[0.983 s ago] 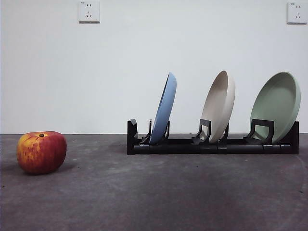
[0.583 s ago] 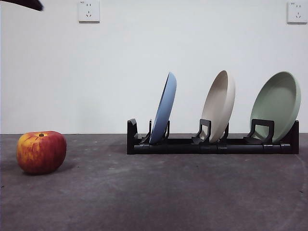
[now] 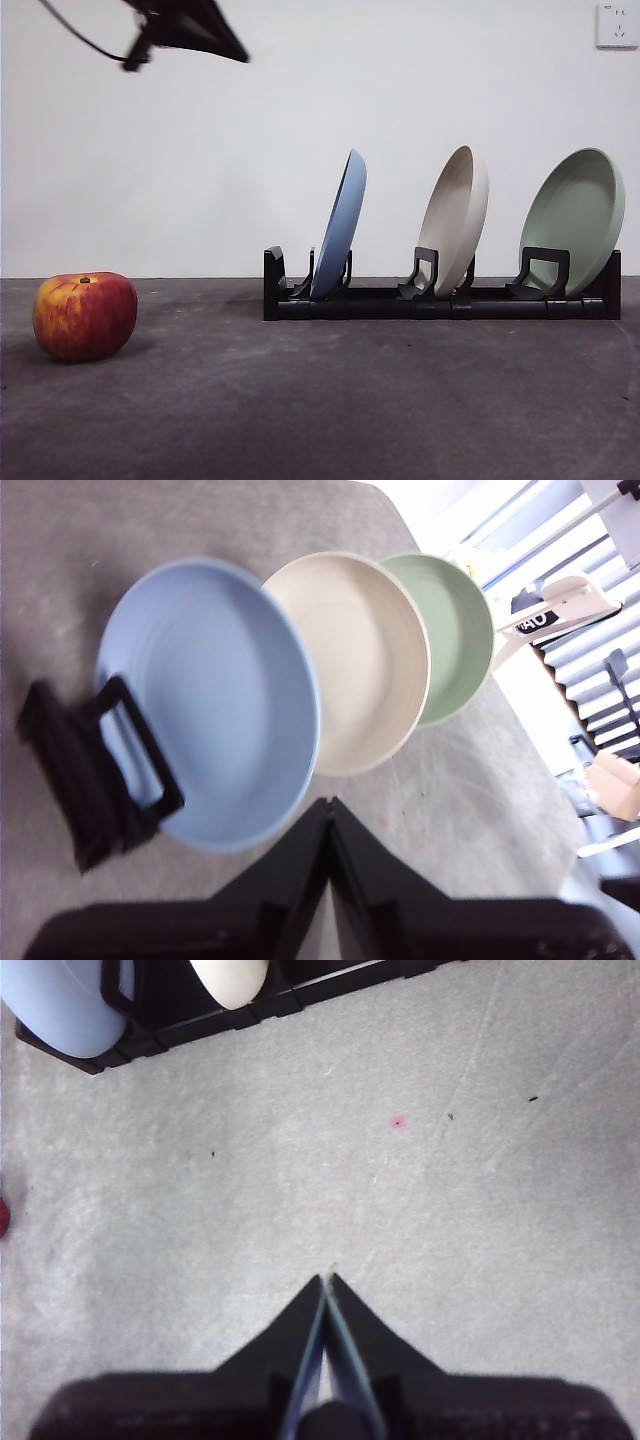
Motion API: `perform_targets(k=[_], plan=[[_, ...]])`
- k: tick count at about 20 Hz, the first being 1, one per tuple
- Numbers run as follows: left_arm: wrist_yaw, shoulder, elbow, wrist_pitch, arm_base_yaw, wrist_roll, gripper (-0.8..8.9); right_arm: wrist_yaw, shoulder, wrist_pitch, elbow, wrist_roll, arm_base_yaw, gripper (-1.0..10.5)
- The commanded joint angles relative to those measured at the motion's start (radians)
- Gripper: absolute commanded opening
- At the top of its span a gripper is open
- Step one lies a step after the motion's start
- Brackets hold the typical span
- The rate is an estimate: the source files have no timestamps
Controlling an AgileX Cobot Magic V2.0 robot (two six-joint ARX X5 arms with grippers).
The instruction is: Take the blue plate from the plate rack,put the plate on the table,take the apple from the table,put the apple in the plate
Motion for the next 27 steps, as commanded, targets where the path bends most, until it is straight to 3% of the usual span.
perform_targets(k=[1, 9, 10, 12, 13, 25, 27], plan=[[-0.053, 0.089, 0.11, -0.002, -0.045, -0.011, -0.06, -0.004, 0.001, 0.001, 0.004, -0.01, 0.0, 0.0], [-0.159, 0.347, 0.389, -0.029, -0.159, -0.072, 0.11, -0.004, 0.002, -0.003, 0.004, 0.02, 0.0, 0.0], [-0.188, 0.359, 0.389, -0.037, -0.166, -0.074, 0.72, -0.004, 0.003, -0.003, 0.004, 0.02, 0.0, 0.0], [-0.248, 0.379, 0.389, -0.055, -0.182, -0.06, 2.9, -0.004, 0.003, -0.003, 0.004, 0.02, 0.0, 0.0], [-0.256, 0.385, 0.389, -0.063, -0.184, -0.053, 3.2, -0.004, 0.003, -0.003, 0.004, 0.02, 0.0, 0.0], [-0.316, 0.454, 0.389, -0.063, -0.235, -0.058, 3.07, -0.003, 0.01, 0.0, 0.003, 0.019, 0.0, 0.0], [-0.319, 0.46, 0.389, -0.066, -0.235, -0.058, 2.11, -0.003, 0.01, -0.004, 0.003, 0.019, 0.0, 0.0]])
